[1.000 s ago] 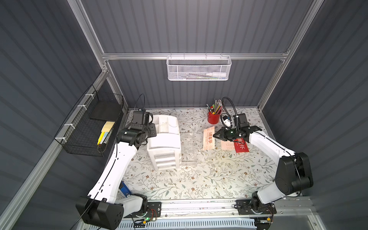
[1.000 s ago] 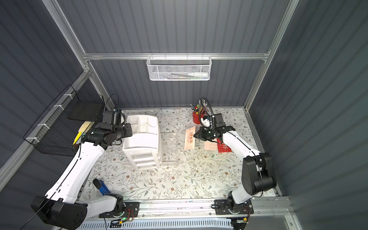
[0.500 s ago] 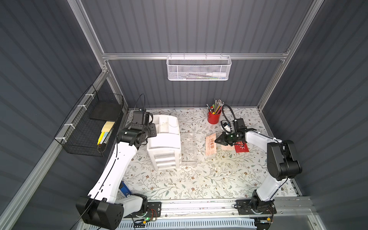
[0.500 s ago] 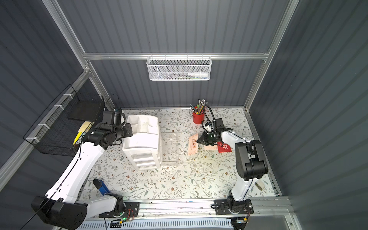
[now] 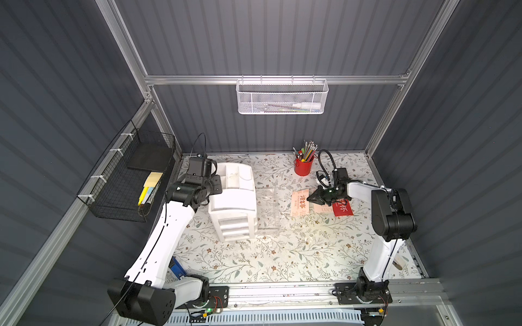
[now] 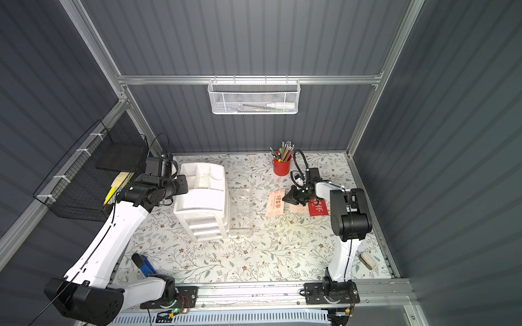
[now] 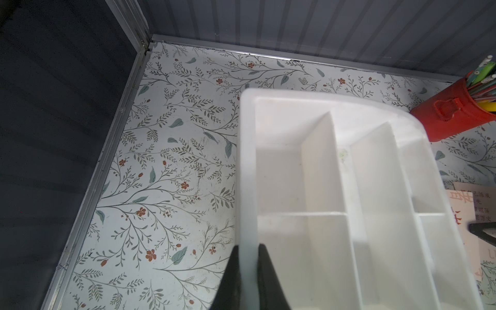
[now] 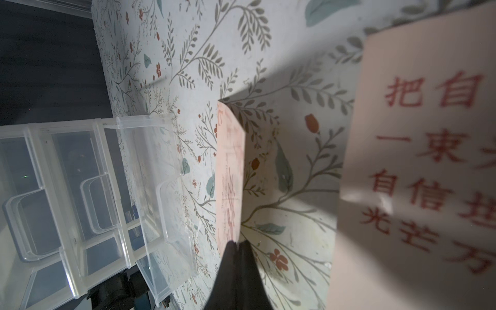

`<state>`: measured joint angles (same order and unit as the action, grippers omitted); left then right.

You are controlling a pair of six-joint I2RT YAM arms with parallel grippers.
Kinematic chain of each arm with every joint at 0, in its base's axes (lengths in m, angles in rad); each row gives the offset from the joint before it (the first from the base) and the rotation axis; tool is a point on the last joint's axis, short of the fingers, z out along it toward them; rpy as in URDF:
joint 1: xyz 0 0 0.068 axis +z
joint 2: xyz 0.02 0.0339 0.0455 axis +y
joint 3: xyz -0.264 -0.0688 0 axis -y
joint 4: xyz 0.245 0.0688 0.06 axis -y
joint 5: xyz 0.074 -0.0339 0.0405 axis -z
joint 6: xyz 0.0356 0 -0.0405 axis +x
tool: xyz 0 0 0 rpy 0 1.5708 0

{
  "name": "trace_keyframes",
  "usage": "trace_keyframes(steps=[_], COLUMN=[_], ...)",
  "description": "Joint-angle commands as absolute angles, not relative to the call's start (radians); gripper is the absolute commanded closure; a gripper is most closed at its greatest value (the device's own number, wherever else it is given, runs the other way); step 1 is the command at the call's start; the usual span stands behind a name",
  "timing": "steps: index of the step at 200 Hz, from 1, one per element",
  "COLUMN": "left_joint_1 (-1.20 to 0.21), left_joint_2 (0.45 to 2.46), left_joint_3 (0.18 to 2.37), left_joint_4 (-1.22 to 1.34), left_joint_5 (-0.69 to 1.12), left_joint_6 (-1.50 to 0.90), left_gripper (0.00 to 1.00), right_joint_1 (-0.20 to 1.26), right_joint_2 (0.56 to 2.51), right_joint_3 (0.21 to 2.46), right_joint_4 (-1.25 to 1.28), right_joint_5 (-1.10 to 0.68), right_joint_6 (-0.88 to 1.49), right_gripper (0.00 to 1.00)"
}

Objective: Take the postcards out of the drawer
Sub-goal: Place the postcard at the center of the board.

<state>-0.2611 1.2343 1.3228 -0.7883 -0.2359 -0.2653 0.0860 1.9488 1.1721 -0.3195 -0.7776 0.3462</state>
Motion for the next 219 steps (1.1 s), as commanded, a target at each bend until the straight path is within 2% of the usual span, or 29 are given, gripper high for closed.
trace_keyframes(steps=[1, 56, 152, 219], left_joint_1=[-0.261, -0.261, -0.261, -0.261], left_joint_2=[1.229, 1.229, 1.228, 1.229], left_joint_3=[1.31, 1.31, 1.308, 1.31], left_joint_4=[-0.776, -0.775, -0.775, -0.775], left_joint_5=[-0.237, -0.238, -0.237, -0.235], left_joint_6=[-0.229, -0.227, -0.225, -0.225], left_gripper=[1.0, 1.0, 1.0, 1.0], right_joint_1=[0.072, 0.062, 0.045, 0.045], right_joint_2=[1.972, 2.008, 2.029, 2.043], right_joint_3=[1.203, 1.226, 1.265, 1.292], right_joint_4=[-0.335, -0.359, -0.406, -0.414], right_joint_5=[-0.795, -0.766, -0.715, -0.718], right_joint_6=[0.323, 0.318, 0.311, 0.314], right_gripper=[0.99, 0.97, 0.82, 0.77])
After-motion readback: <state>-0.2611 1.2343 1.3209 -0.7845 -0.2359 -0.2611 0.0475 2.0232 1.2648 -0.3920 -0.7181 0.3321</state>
